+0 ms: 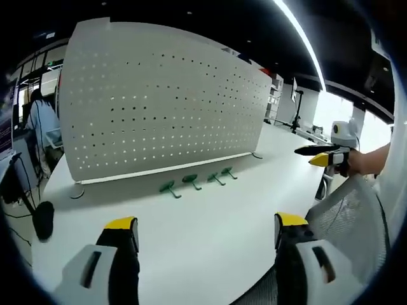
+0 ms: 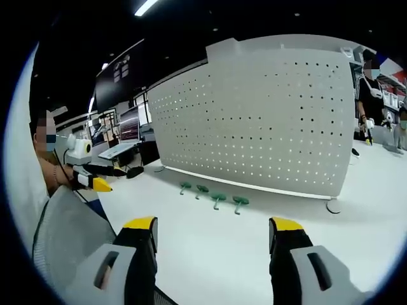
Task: Insert the hook assembly into the mounting plate slot until the hook locks in place.
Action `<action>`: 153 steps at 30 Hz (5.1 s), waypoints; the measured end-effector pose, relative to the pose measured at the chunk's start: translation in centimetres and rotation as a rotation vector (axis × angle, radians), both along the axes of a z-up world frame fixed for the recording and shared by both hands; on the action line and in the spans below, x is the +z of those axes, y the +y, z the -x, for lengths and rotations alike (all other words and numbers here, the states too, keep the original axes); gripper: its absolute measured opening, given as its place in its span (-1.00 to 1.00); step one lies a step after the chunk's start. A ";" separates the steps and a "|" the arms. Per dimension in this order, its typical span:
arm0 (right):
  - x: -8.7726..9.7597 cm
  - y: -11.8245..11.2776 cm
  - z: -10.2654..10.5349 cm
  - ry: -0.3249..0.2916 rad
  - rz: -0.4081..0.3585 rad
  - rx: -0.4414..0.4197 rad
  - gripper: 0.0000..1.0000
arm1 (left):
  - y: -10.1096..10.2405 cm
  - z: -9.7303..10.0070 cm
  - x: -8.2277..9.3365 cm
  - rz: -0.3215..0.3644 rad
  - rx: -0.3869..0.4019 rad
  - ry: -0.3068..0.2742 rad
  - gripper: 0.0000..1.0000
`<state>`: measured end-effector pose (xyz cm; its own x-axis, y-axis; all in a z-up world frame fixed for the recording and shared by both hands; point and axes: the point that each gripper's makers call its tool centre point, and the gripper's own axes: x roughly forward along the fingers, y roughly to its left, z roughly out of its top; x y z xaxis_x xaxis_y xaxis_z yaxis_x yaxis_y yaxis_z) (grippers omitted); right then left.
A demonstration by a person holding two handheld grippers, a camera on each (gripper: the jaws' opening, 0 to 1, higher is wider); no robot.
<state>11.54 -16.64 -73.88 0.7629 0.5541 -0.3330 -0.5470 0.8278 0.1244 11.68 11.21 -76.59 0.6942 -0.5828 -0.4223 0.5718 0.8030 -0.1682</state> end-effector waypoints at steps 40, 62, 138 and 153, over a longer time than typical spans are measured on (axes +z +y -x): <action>-0.6 -0.1 0.4 0.017 0.003 0.001 0.30 | -0.8 -6.1 -3.1 -0.271 -0.324 0.026 0.69; -1.0 -0.3 0.2 0.031 0.013 -0.003 0.30 | -0.5 -10.2 -4.8 -0.373 -0.411 0.041 0.64; -2.0 -0.6 0.9 0.067 0.042 -0.002 0.31 | -3.6 -14.6 -11.7 -0.709 -0.911 0.213 0.52; -1.9 -0.5 0.8 0.068 0.036 -0.001 0.31 | -3.4 -15.3 -11.6 -0.710 -0.888 0.206 0.28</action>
<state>10.76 -17.17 -75.79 0.7388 0.5400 -0.4033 -0.5371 0.8332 0.1316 26.95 7.78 -88.15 0.0385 -0.4174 -0.9079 0.9966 0.0825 0.0044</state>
